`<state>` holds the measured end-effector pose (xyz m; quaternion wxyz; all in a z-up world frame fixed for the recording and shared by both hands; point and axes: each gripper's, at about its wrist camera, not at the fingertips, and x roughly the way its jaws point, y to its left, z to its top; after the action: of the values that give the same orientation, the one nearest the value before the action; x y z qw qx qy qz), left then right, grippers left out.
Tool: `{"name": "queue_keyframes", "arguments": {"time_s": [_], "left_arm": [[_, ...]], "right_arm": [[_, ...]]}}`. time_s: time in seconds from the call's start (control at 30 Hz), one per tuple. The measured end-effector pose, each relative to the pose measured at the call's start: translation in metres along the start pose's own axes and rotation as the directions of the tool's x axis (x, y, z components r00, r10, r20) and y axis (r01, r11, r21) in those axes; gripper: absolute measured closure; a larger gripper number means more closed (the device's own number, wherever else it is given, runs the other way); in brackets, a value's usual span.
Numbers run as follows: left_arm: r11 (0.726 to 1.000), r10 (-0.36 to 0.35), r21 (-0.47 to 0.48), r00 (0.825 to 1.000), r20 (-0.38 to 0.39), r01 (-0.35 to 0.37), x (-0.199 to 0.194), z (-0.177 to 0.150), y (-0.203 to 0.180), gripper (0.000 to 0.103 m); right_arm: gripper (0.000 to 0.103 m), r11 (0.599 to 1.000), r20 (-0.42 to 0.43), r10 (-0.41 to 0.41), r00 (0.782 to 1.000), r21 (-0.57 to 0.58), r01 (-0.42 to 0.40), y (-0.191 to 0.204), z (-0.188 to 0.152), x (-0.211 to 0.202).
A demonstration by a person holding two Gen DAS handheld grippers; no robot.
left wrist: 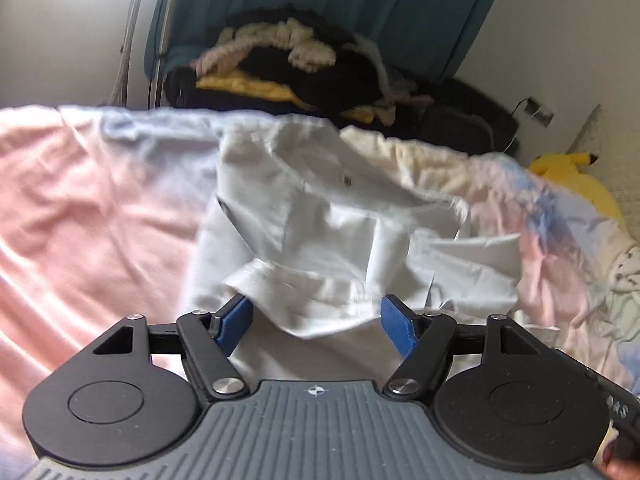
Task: Fold clothes
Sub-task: 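Pinch the folded edge with the left gripper while the right gripper pinches beside it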
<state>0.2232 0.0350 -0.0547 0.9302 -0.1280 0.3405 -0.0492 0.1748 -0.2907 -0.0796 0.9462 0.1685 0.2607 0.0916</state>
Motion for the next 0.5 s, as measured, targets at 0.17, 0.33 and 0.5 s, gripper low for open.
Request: {"name": "queue_keyframes", "arguments": {"time_s": [0.17,0.33,0.5], "left_arm": [[0.994,0.033,0.104,0.998,0.044,-0.037,-0.014,0.006,0.004,0.022],[0.962,0.098,0.256,0.995,0.021,-0.100,0.011,-0.001,-0.008,0.023],[0.957,0.092,0.280,0.995,-0.037,-0.078,0.030,-0.007,-0.008,0.070]], "right_arm": [[0.044,0.989,0.041,-0.011,0.999,0.147,0.005,-0.025,0.008,-0.018],[0.041,0.958,0.007,-0.012,1.000,0.287,0.010,-0.051,0.001,-0.020],[0.040,0.942,-0.027,0.024,0.999,0.336,-0.014,-0.058,-0.007,-0.013]]}}
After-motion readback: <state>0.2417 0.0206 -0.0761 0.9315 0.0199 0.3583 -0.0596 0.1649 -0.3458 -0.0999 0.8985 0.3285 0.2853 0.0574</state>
